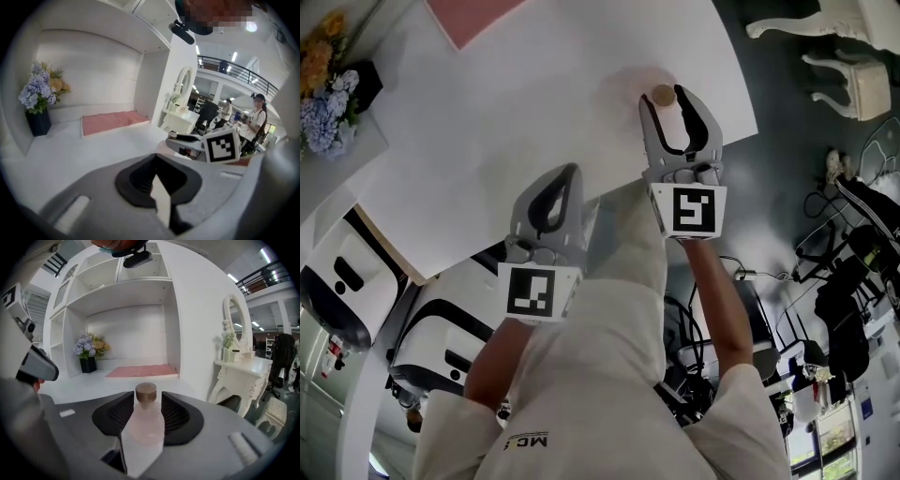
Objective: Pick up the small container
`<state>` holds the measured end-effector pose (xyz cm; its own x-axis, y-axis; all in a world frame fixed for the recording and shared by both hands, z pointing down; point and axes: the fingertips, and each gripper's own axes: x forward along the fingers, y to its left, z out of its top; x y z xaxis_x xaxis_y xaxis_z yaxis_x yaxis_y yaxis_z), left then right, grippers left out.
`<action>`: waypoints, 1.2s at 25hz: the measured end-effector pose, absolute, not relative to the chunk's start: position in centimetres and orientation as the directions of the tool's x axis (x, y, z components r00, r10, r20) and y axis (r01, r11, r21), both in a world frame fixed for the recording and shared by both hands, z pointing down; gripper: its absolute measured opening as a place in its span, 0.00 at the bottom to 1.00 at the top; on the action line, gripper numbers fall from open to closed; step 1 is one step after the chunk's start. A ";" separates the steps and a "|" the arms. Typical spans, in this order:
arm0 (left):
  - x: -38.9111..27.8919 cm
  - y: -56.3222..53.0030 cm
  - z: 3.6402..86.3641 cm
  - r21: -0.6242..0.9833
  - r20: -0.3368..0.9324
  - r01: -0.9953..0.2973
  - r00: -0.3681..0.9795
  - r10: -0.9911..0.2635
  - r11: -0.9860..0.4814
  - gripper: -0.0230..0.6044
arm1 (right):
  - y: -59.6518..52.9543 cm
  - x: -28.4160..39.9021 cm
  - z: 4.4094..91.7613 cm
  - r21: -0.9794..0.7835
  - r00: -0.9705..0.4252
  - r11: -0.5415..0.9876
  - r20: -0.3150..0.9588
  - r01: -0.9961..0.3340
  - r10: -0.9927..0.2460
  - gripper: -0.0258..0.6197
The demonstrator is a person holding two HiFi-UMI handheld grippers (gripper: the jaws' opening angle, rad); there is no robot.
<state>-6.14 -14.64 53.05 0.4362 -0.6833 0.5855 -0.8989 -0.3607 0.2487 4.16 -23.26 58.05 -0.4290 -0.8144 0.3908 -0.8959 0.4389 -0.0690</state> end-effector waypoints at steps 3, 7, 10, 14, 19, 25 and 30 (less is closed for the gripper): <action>-6.3 -14.4 53.8 0.237 0.594 -0.901 0.430 -0.680 -0.362 0.04 | -23.5 4.6 58.3 -0.084 -0.431 0.433 0.376 -0.898 -0.820 0.32; -6.3 -14.0 54.2 0.225 0.603 -0.902 0.427 -0.674 -0.370 0.04 | -23.9 4.2 57.9 -0.087 -0.456 0.454 0.319 -0.887 -0.831 0.25; -6.5 -13.9 54.2 0.222 0.604 -0.904 0.421 -0.677 -0.364 0.04 | -23.7 4.0 58.0 -0.083 -0.473 0.473 0.319 -0.877 -0.821 0.24; -7.0 -13.6 54.1 0.220 0.604 -0.908 0.414 -0.681 -0.358 0.04 | -23.6 3.9 58.0 -0.069 -0.491 0.498 0.328 -0.865 -0.807 0.24; -7.0 -13.1 53.8 0.215 0.602 -0.908 0.414 -0.683 -0.360 0.04 | -23.7 3.9 57.8 -0.056 -0.478 0.485 0.299 -0.873 -0.826 0.23; -6.7 -12.7 53.6 0.213 0.604 -0.905 0.419 -0.678 -0.370 0.04 | -23.5 4.1 57.4 -0.065 -0.466 0.468 0.279 -0.881 -0.839 0.23; -6.4 -12.6 53.3 0.211 0.604 -0.906 0.416 -0.680 -0.367 0.04 | -22.5 4.5 57.6 -0.063 -0.479 0.484 0.296 -0.873 -0.826 0.23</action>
<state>-6.45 -12.57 53.35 0.4160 -0.6800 0.6038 -0.9060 -0.3672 0.2106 4.53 -22.47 57.58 -0.4792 -0.8263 0.2959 -0.8729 0.4838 -0.0625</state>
